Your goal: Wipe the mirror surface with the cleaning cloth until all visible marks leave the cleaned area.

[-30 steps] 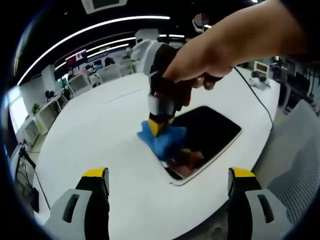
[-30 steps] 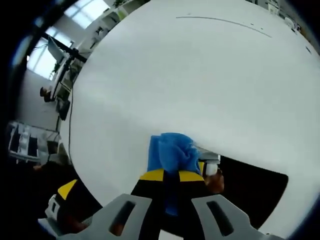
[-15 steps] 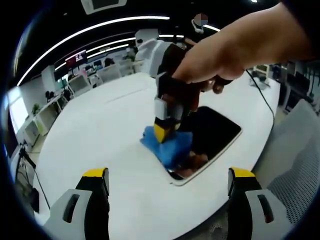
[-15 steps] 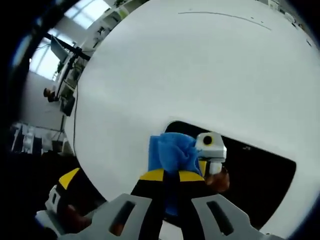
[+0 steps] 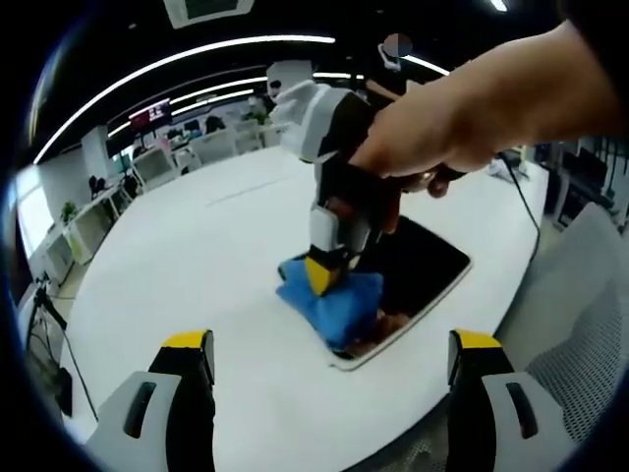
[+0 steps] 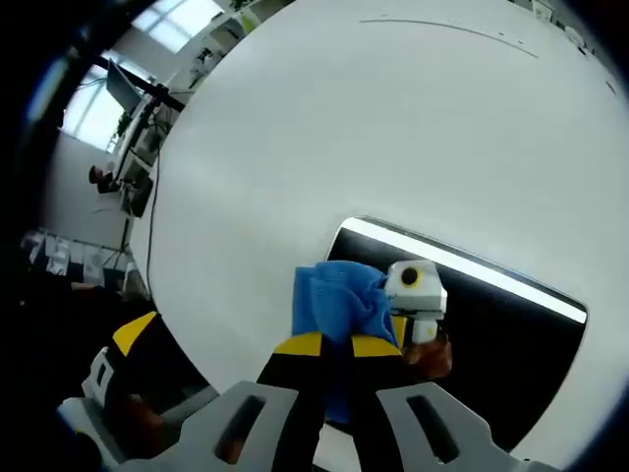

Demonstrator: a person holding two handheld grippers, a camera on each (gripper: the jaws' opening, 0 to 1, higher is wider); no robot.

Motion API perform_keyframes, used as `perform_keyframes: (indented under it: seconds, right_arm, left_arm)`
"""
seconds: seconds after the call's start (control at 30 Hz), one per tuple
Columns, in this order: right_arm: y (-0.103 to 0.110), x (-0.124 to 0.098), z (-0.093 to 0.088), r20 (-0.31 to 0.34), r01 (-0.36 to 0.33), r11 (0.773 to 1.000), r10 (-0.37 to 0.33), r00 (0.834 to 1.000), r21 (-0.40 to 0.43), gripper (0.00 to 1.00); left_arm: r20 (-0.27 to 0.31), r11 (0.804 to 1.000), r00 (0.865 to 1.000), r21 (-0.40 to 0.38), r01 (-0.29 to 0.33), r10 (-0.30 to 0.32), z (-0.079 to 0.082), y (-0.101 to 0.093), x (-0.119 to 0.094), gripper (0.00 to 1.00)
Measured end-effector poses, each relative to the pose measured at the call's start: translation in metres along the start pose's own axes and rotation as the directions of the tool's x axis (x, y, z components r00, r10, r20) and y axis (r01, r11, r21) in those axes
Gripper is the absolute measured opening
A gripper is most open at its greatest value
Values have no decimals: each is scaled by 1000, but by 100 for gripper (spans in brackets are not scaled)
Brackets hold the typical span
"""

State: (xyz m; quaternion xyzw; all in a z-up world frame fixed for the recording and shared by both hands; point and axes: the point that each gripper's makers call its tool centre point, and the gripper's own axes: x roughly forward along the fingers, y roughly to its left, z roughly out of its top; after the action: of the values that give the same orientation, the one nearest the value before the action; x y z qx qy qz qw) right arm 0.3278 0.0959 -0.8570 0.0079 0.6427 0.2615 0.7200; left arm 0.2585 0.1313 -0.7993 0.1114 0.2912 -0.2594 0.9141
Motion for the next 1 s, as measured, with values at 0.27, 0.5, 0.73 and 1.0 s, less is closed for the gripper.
perform_keyframes:
  seconds: [0.27, 0.5, 0.73, 1.0]
  right_arm:
    - [0, 0, 0, -2, 0, 1000, 0, 1000, -15, 2]
    - [0, -1, -1, 3, -9, 1000, 9, 1000, -15, 2]
    - [-1, -2, -2, 17, -10, 1000, 10, 1000, -24, 2]
    - [-11, -8, -9, 24, -9, 1000, 10, 1000, -24, 2]
  left_arm:
    - [7, 1000, 1000, -5, 4, -4, 1, -2, 0, 99]
    - [7, 1000, 1000, -5, -3, 3, 2, -1, -1, 99]
    - [2, 1000, 1000, -4, -3, 3, 1, 0, -2, 99]
    - [3, 1000, 1000, -5, -8, 8, 1, 1, -2, 99]
